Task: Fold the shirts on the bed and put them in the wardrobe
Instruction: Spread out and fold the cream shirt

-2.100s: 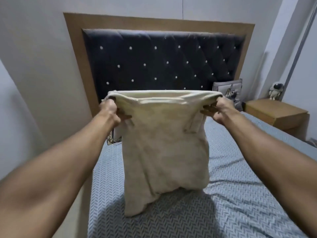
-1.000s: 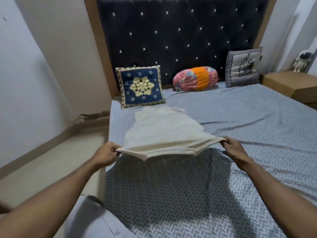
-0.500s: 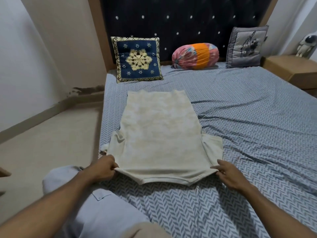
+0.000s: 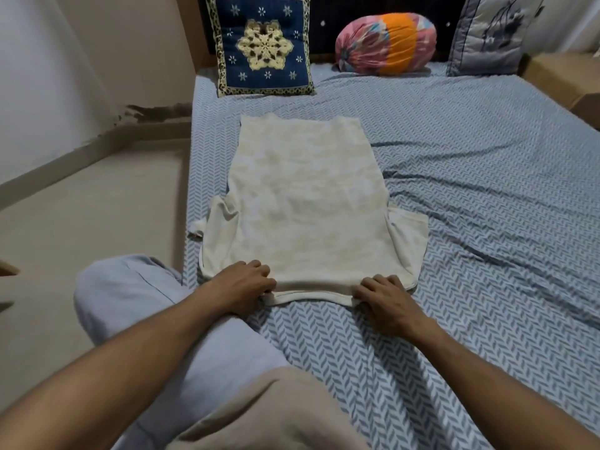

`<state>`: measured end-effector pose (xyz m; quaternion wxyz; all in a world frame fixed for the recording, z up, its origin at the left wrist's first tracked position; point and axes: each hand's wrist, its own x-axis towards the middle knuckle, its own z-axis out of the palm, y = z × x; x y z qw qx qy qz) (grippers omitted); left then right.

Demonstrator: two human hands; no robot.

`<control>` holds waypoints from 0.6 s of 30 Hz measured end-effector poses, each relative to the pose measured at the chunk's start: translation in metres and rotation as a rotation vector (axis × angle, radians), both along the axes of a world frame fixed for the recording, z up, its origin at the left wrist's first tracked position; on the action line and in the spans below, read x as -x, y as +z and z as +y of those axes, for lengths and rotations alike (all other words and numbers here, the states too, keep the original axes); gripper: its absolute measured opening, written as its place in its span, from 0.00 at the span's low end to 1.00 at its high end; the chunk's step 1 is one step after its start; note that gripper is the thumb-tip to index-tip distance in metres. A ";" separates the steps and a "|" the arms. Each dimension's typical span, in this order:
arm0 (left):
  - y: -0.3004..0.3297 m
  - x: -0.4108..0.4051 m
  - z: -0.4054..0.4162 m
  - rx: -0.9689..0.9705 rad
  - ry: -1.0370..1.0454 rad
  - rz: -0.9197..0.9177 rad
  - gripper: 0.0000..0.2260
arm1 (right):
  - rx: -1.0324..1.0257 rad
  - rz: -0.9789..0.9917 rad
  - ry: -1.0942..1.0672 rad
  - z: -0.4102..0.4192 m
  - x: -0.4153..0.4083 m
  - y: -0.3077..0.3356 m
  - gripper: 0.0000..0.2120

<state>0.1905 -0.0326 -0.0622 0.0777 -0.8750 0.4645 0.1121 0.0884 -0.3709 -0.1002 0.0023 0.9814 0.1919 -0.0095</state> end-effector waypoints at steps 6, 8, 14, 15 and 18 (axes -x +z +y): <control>0.003 -0.001 -0.012 -0.001 0.211 0.391 0.08 | -0.139 0.028 -0.027 0.000 0.003 0.001 0.07; 0.002 -0.002 -0.015 -0.091 0.246 0.484 0.10 | -0.173 0.129 -0.031 0.000 0.008 -0.001 0.08; 0.009 -0.019 -0.065 -0.102 0.204 0.456 0.05 | -0.598 0.021 -0.358 -0.016 -0.003 0.005 0.06; 0.009 -0.021 -0.080 -0.045 0.190 0.428 0.05 | -0.659 -0.059 -0.511 -0.025 -0.011 0.006 0.05; 0.006 -0.021 -0.146 0.111 0.158 0.474 0.08 | -0.728 -0.154 -1.005 -0.067 -0.038 0.009 0.05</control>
